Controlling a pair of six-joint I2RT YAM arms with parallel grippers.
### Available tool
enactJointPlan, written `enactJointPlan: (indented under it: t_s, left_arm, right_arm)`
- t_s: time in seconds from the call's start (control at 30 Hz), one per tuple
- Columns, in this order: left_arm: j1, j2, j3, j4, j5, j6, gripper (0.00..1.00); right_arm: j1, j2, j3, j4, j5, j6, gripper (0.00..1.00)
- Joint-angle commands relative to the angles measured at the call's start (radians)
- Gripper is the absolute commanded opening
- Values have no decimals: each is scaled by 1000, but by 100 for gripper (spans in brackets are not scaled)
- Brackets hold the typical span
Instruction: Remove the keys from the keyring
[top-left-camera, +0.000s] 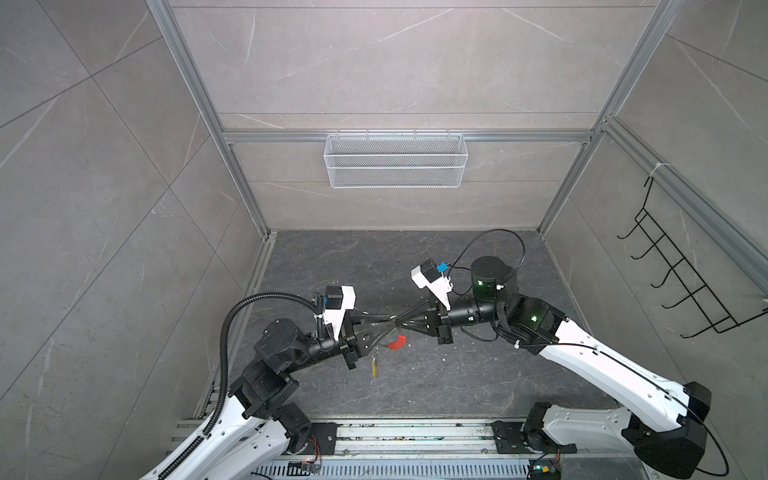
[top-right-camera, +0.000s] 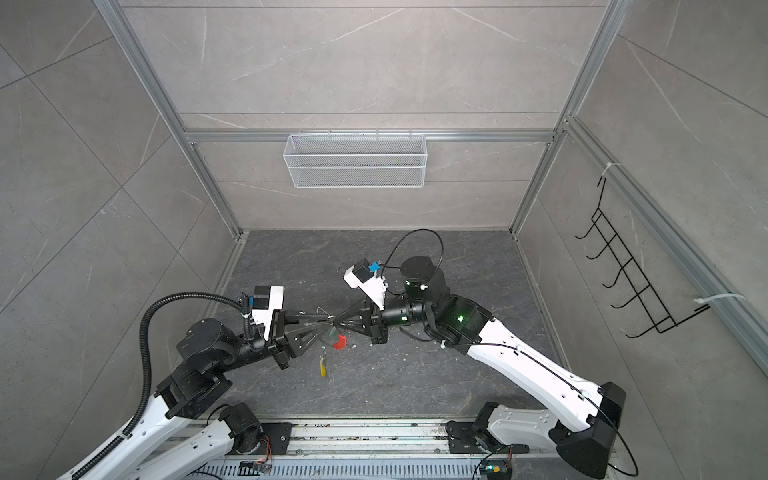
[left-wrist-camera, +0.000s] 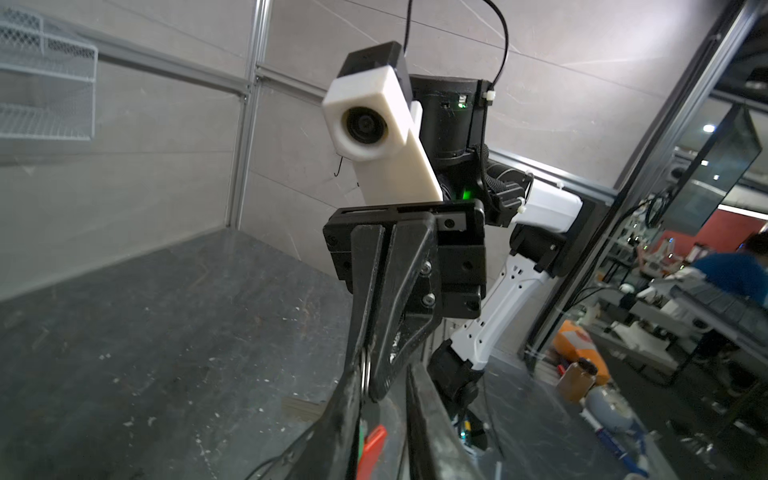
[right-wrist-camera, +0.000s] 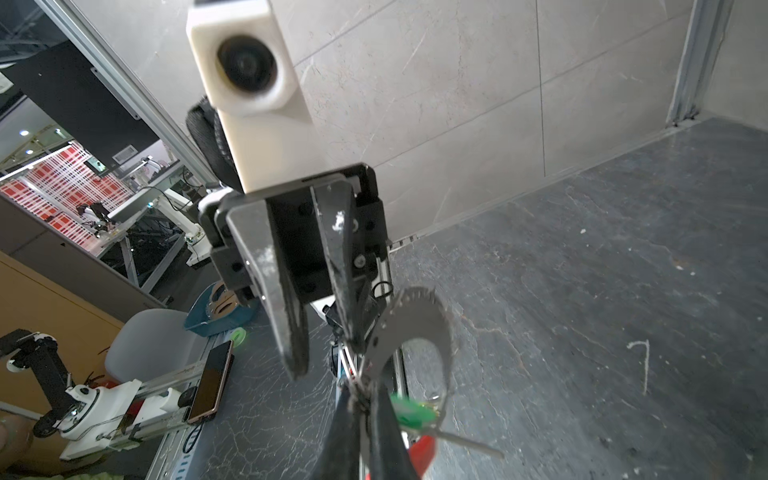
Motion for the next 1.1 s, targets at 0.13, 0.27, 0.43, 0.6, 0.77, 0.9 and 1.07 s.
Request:
enactJointPlan:
  t_s: [0.13,0.27,0.43,0.6,0.77,0.9,1.07]
  left_arm:
    - [2,105,238,-386,0,57,31]
    - [2,192,337,-536,21,88,32]
    - [2,271,402,-620,55,114,32]
    - [1,314,433,-637,118,129,31]
    - [1,339,458,-664,134,144,28]
    - [2,358,474,-675,149,153,21]
    - [1,373,483,-691,149,164,23]
  right_arm:
    - [3,-8,95,-339,162,-139,0]
    - [4,1,118,-388,184,-157,0]
    - [3,12,139,-411,178,-167,0]
    - [4,19,148,-419,166,-171,0]
    - [4,23,155,-425,170,-176,0]
    - [4,26,156,-423,172,-175,0]
    - [4,31,163,-426,168,-176,0]
